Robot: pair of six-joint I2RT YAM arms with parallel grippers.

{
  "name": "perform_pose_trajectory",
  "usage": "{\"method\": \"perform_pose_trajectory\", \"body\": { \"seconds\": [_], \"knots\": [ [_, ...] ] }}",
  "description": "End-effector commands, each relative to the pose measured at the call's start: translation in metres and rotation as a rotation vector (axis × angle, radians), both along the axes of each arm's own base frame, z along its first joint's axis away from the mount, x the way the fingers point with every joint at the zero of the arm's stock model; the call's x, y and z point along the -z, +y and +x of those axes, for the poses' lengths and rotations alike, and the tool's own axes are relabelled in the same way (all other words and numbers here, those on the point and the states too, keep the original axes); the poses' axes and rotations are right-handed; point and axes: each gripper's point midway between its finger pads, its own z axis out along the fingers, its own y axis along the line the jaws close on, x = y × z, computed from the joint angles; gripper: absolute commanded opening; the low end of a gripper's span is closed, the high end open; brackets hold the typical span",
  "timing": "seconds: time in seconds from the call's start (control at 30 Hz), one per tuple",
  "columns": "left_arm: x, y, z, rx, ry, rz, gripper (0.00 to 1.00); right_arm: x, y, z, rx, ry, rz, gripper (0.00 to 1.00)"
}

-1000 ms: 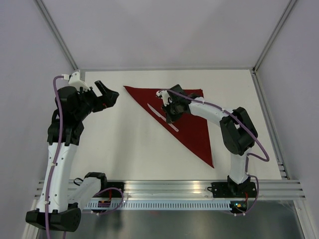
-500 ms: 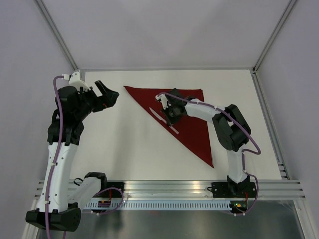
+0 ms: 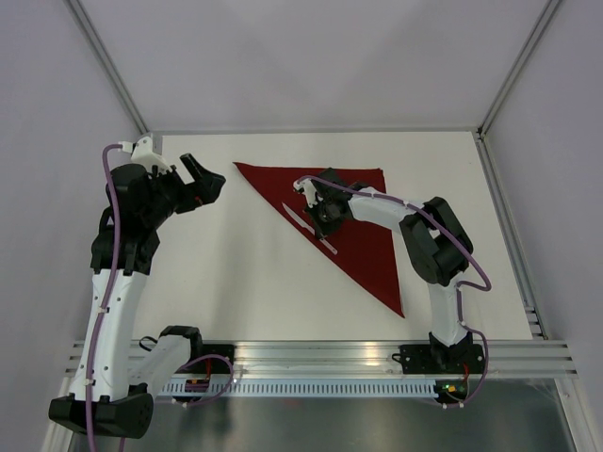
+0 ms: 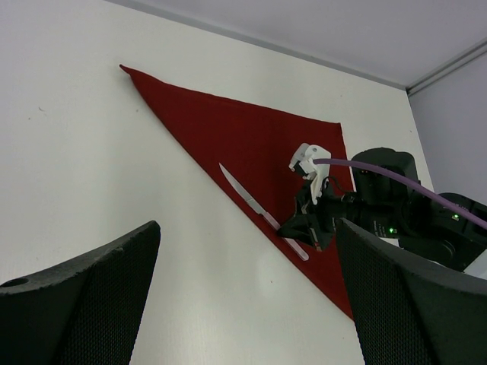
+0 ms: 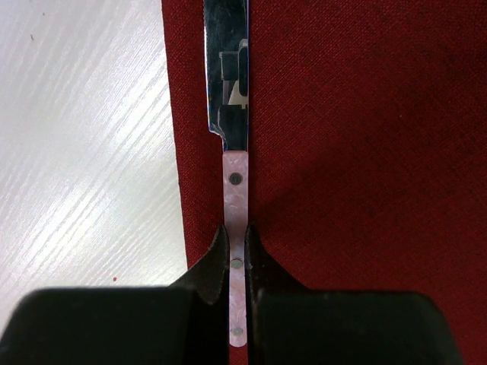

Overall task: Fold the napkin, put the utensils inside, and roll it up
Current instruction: Place the utensil onto the napkin

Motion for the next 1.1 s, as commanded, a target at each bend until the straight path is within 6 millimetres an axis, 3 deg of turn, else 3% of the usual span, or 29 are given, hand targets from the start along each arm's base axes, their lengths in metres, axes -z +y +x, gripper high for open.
{"method": "perform_pose_trajectory", "body": {
  "seconds": [0.0,0.2,0.37,0.43,0.63,0.7,0.77,0.8,0.83,0.87,0.9,0.93,1.0,1.03,1.07],
  "knots": [
    [-0.009,-0.003,0.0,0.018,-0.038,-0.013,1.0,0.003,0.0,0.001,0.015,-0.001,-0.021,0.02],
    [-0.011,-0.009,-0.001,0.053,-0.048,-0.025,1.0,-0.01,0.002,0.002,0.005,-0.016,-0.003,0.22],
    [-0.014,-0.012,-0.001,0.073,-0.071,-0.024,1.0,-0.034,0.009,0.001,-0.018,-0.028,0.042,0.47],
    [-0.018,-0.015,-0.001,0.092,-0.086,-0.025,1.0,-0.055,0.013,0.002,-0.026,-0.051,0.073,0.57],
    [-0.027,-0.029,0.002,0.169,-0.142,-0.025,0.98,-0.125,0.012,0.015,-0.023,-0.135,0.152,0.63],
    [-0.029,-0.04,0.005,0.191,-0.179,-0.003,0.97,-0.152,-0.009,0.03,0.03,-0.161,0.191,0.63],
    [-0.021,-0.068,0.001,0.266,-0.195,0.019,0.96,-0.169,-0.03,0.041,0.074,-0.169,0.229,0.63],
    [-0.02,-0.072,0.007,0.232,-0.219,0.047,0.96,-0.182,-0.057,0.055,0.142,-0.192,0.248,0.63],
    [-0.016,-0.083,0.007,0.239,-0.226,0.071,0.96,-0.189,-0.07,0.059,0.165,-0.193,0.271,0.63],
    [-0.007,-0.116,-0.006,0.33,-0.24,0.117,0.95,-0.194,-0.083,0.061,0.192,-0.196,0.287,0.64],
    [-0.002,-0.124,0.002,0.295,-0.255,0.157,0.93,-0.203,-0.113,0.068,0.258,-0.219,0.297,0.63],
    [0.013,-0.155,-0.014,0.37,-0.255,0.189,0.92,-0.207,-0.125,0.068,0.281,-0.223,0.31,0.64],
    [0.023,-0.174,-0.012,0.349,-0.314,0.275,0.91,-0.215,-0.158,0.067,0.348,-0.255,0.317,0.65],
    [0.045,-0.199,-0.032,0.425,-0.32,0.312,0.91,-0.218,-0.167,0.066,0.365,-0.263,0.322,0.66],
    [0.051,-0.211,-0.037,0.455,-0.369,0.363,0.9,-0.22,-0.182,0.066,0.395,-0.269,0.33,0.66]
  ]
}}
